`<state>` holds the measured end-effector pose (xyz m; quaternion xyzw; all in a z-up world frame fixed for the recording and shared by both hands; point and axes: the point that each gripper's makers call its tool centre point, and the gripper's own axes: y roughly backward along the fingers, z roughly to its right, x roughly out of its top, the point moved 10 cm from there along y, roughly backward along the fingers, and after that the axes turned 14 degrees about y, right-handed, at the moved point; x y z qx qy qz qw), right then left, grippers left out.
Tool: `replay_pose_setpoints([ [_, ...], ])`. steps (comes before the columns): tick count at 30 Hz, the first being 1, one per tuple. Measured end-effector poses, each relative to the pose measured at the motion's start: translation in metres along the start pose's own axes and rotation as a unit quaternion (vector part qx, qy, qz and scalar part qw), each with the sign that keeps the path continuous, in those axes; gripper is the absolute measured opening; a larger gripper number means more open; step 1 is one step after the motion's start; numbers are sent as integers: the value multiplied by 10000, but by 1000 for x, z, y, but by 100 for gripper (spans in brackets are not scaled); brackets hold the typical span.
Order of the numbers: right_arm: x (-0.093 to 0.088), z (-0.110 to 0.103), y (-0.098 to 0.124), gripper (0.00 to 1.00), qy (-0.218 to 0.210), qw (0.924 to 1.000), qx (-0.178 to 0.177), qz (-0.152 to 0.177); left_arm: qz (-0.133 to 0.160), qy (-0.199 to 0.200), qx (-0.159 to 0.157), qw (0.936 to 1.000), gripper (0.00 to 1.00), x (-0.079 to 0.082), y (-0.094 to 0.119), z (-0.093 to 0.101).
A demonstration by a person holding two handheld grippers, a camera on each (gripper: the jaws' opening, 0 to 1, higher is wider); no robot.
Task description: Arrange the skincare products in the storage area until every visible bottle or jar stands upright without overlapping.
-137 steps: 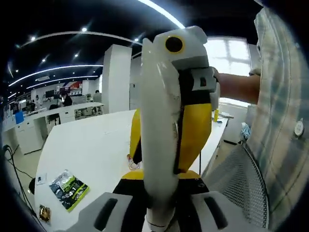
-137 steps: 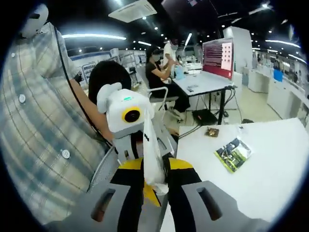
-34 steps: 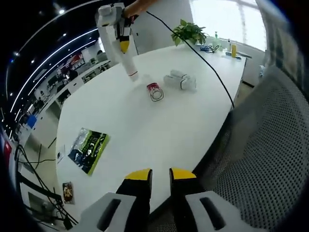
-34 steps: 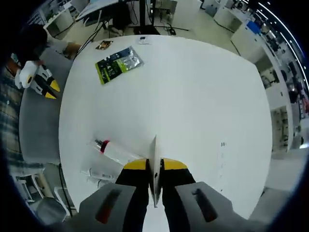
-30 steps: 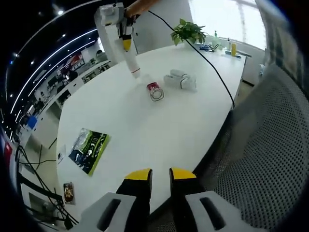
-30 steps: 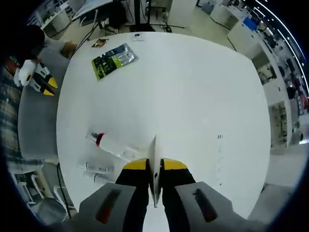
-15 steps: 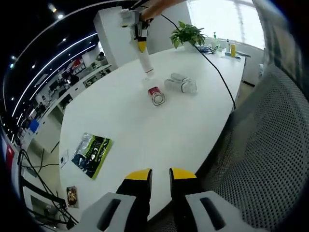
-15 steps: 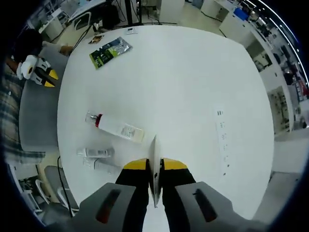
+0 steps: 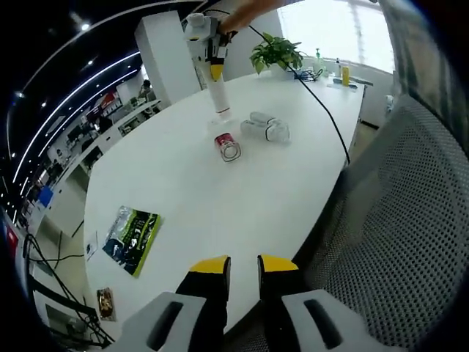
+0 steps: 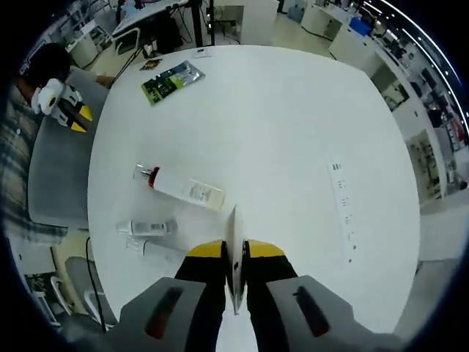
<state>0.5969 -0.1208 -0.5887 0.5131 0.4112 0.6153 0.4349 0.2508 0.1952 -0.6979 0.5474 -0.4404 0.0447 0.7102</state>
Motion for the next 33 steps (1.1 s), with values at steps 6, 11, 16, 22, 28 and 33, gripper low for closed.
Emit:
replay_pose_setpoints([
  [6, -8, -3, -5, 7, 24, 9999, 94, 51, -54, -48, -1, 10000, 16, -1, -1, -1],
  [11, -14, -3, -5, 7, 260, 9993, 198, 164, -144, -165, -39, 9998, 16, -2, -2, 0],
  [16, -9, -2, -7, 8, 615, 9978, 237, 51, -161, -200, -58, 9997, 16, -2, -2, 0],
  [22, -8, 3, -7, 9, 878, 9953, 416, 27, -281, -279, -94, 9992, 16, -4, -3, 0],
  [28, -14, 9, -8, 11, 1097, 9932, 370, -98, -302, -299, -72, 9991, 16, -4, -3, -1],
  [33, -13, 10, -9, 11, 1357, 9897, 428, -156, -305, -338, -57, 9989, 16, -4, -3, -1],
])
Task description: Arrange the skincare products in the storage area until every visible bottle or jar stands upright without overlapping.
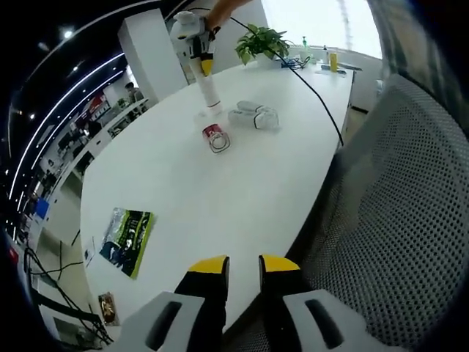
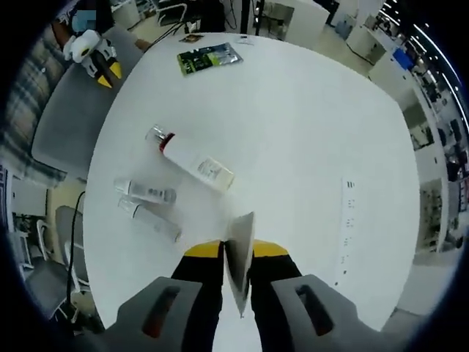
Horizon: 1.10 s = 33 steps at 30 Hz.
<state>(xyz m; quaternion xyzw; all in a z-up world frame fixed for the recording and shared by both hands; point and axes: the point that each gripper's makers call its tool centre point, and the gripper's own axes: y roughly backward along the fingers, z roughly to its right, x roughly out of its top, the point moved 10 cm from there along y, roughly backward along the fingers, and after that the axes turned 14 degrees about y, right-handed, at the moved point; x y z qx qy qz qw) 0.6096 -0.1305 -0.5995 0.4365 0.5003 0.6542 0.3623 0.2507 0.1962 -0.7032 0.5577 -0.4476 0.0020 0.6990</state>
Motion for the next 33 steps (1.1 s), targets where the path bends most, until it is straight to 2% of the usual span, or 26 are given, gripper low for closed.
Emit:
replay_pose_setpoints([
  [3, 0, -2, -2, 13, 145, 9998, -10, -119, 7, 6, 8, 10000, 16, 0, 0, 0],
  [5, -2, -2, -3, 18, 102, 9997, -33, -230, 6, -2, 14, 10000, 16, 0, 0, -1],
  [10, -5, -4, 2, 27, 28, 9996, -168, -221, 6, -11, 22, 10000, 16, 0, 0, 0],
  [14, 1, -9, 11, 42, -200, 9993, -296, 81, -31, -9, 17, 10000, 16, -1, 0, -1],
  [19, 10, -17, 27, 46, 177, 9985, -510, 91, -32, -39, -12, 10000, 16, 0, 0, 0],
  [22, 17, -17, 40, 55, 464, 9948, -909, -75, -15, -55, -18, 10000, 16, 0, 0, 0],
  [24, 24, -19, 48, 59, 699, 9923, -991, -242, -23, -72, -32, 10000, 16, -1, -1, 1],
  [28, 40, -22, 57, 72, 1105, 9868, -1167, -214, -13, -95, -31, 9999, 16, 0, 0, 1],
  [33, 62, -20, 61, 73, 1406, 9823, -1223, -189, -45, -86, 0, 10000, 16, -1, 0, 1],
])
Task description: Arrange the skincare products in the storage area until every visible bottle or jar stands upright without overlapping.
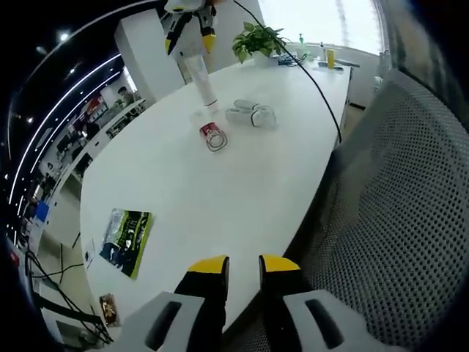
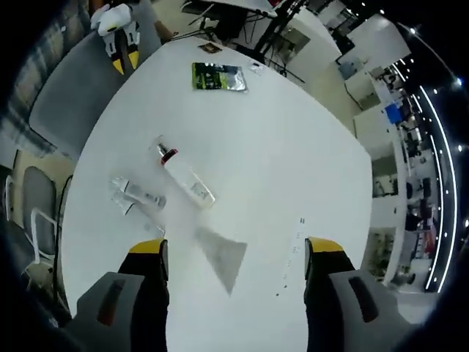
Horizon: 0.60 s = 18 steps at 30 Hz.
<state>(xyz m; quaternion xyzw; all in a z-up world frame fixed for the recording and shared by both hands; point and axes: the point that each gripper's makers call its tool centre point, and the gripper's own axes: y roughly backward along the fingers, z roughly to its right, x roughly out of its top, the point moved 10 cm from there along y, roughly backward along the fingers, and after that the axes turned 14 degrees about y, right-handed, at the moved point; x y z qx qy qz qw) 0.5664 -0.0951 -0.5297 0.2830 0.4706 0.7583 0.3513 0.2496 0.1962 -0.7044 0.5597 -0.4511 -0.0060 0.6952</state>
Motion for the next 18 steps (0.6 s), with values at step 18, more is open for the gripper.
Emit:
replay_pose_setpoints([
  [18, 79, -26, -95, 63, 1083, 9880, 1056, 302, -59, 22, 77, 10000, 17, -2, 0, -2],
])
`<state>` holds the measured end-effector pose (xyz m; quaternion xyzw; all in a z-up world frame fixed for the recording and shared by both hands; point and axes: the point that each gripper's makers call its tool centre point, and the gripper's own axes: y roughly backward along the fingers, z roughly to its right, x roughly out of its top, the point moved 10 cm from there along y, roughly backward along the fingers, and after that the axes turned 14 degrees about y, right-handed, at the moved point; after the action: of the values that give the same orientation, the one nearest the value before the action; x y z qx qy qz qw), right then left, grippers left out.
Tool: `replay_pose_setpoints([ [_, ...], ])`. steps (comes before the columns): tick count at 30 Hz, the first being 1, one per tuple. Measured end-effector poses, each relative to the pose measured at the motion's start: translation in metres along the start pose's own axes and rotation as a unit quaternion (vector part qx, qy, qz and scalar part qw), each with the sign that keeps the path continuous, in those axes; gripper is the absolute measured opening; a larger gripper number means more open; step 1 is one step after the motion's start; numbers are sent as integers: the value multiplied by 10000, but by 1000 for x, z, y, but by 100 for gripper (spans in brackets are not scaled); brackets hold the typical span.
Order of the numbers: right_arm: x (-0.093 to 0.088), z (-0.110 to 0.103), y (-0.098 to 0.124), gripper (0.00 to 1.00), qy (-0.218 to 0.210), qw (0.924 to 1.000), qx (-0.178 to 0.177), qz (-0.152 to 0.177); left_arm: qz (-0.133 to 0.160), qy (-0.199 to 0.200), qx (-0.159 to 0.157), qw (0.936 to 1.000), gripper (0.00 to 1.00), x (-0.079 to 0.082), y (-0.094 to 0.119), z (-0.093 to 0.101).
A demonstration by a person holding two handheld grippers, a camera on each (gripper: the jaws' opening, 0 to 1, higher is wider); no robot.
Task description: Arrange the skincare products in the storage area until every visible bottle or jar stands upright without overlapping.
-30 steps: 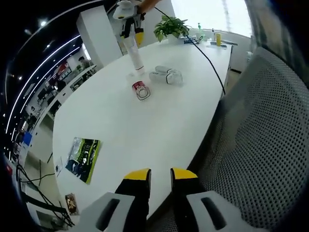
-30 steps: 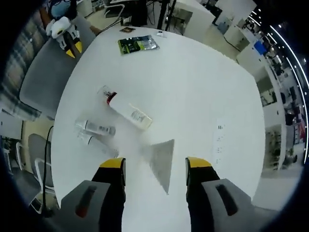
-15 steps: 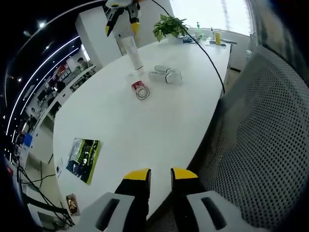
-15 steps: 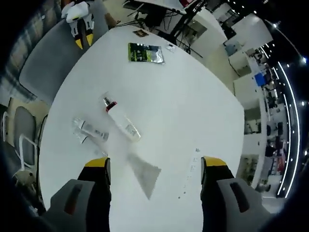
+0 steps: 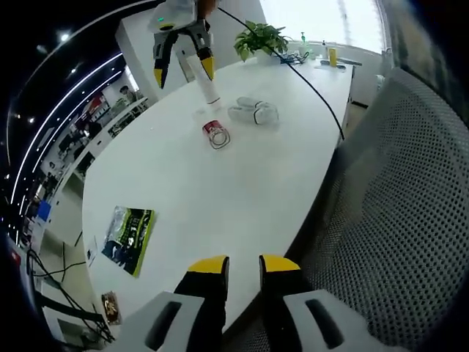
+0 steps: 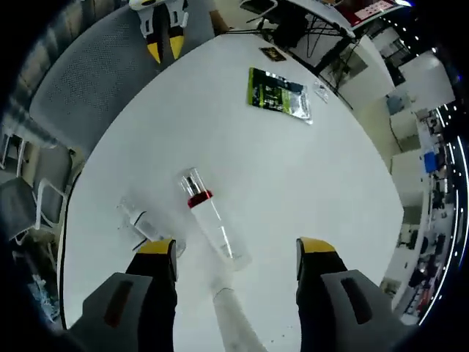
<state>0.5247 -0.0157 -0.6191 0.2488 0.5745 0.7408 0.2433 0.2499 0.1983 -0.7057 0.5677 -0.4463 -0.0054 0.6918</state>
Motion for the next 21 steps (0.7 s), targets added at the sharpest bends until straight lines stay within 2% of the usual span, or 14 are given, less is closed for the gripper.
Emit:
replay_pose_setpoints([
  [3, 0, -2, -25, 63, 136, 9995, 267, -85, 35, 2, 20, 10000, 17, 0, 0, 0],
  [8, -1, -5, -51, 63, 313, 9977, 528, -271, 2, 11, 31, 10000, 17, 1, 0, -1],
  [15, -7, -13, -73, 60, 561, 9943, 731, -545, -36, 41, 98, 9999, 17, -1, 0, -2],
  [18, -9, -18, -82, 59, 955, 9879, 954, -759, -20, 71, 151, 9999, 17, -1, 1, -4],
  [21, -7, -21, -90, 58, 1034, 9861, 1033, -796, -24, 99, 179, 9998, 16, -1, 1, -5],
])
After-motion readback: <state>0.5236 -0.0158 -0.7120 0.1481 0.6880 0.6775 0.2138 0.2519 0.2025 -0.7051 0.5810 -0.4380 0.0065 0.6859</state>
